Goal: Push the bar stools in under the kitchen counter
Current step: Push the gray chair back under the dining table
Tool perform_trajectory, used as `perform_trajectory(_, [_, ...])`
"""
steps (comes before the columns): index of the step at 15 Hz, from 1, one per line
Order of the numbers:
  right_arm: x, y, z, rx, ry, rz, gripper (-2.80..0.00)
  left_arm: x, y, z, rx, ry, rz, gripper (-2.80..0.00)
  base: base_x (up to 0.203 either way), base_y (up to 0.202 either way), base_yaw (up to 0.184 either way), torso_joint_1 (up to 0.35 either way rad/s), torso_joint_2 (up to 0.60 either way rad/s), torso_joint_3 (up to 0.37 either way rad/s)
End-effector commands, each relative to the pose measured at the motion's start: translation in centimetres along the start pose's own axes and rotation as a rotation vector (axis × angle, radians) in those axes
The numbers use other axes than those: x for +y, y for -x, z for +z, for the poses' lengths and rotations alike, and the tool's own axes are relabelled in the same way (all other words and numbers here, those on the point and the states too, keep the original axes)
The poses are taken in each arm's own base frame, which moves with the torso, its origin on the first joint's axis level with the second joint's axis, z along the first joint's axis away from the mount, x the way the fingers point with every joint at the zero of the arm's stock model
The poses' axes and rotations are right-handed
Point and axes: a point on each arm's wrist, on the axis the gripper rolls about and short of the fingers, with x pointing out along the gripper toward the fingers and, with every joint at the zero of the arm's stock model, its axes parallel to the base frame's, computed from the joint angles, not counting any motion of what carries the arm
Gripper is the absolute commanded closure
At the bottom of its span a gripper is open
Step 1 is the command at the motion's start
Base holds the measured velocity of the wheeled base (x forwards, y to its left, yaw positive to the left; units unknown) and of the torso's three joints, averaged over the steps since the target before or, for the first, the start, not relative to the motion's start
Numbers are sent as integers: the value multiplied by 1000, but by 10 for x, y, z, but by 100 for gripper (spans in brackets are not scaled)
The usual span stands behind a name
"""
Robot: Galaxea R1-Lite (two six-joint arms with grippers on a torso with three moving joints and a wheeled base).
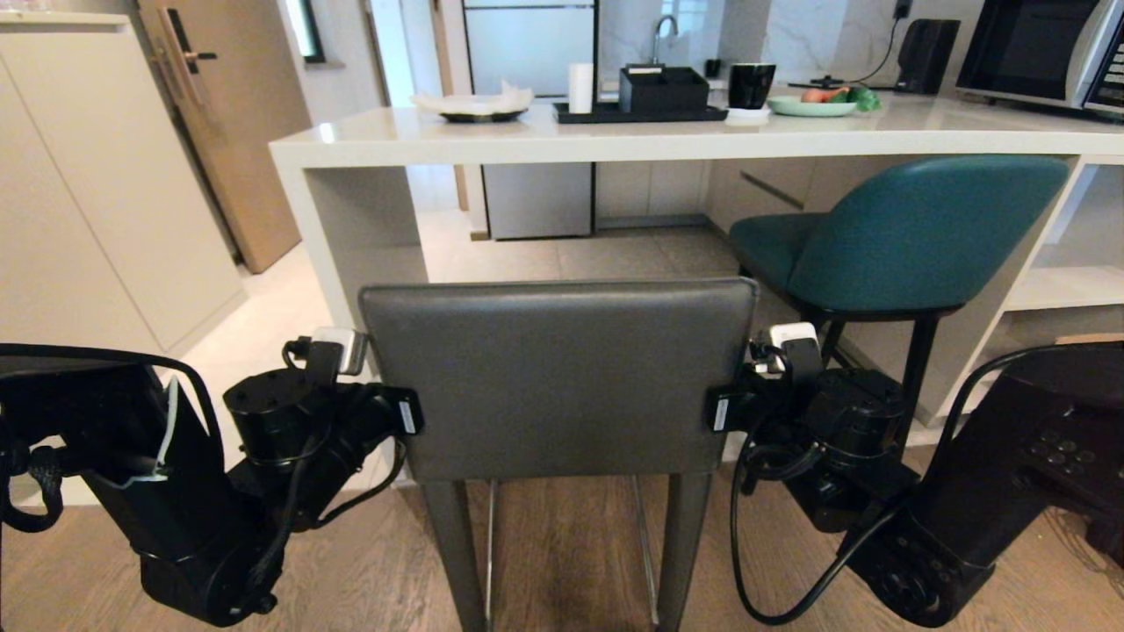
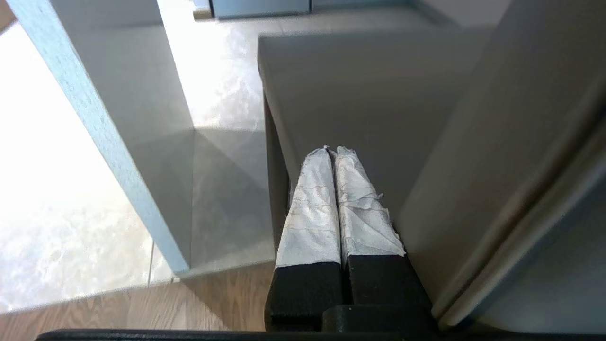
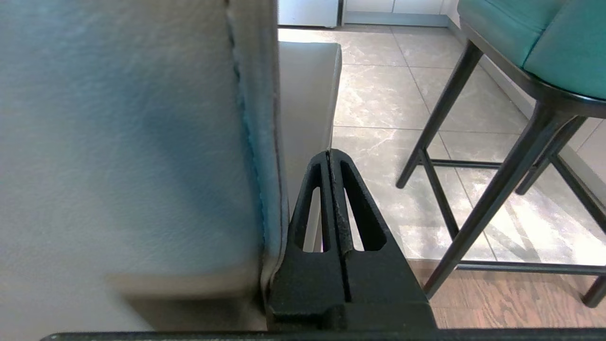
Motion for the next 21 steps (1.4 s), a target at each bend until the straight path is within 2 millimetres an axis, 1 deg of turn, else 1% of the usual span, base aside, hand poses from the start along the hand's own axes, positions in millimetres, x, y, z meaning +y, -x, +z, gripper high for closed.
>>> perform_trajectory(1, [0, 0, 0, -6, -1, -3, 0, 1, -2, -5, 17, -2, 5, 0, 0, 0, 0, 0, 0, 0])
perform_trajectory(4, [0, -1, -1, -6, 0, -3, 0, 1, -1, -6, 24, -2, 6, 0, 0, 0, 0, 0, 0, 0])
perform_trajectory(10, [1, -1, 0, -7, 1, -3, 0, 1, 0, -6, 24, -1, 6, 0, 160, 0, 2, -1, -10, 6])
perform_trajectory(14, [2, 0, 0, -6, 2, 0, 0, 1, 1, -6, 25, -1, 5, 0, 0, 0, 0, 0, 0, 0])
perform_trajectory(17, [3, -3, -1, -9, 15, 6, 0, -5, 14, -6, 50, -4, -17, 0, 0, 0, 0, 0, 0, 0])
perform_trajectory(19, [5, -12, -5, -13, 20, 4, 0, -15, 31, -12, 100, -10, -56, 0, 0, 0, 0, 0, 0, 0])
perform_trajectory(21, [7, -18, -9, -2, 29, 5, 0, -17, 34, -14, 111, -12, -59, 0, 0, 0, 0, 0, 0, 0])
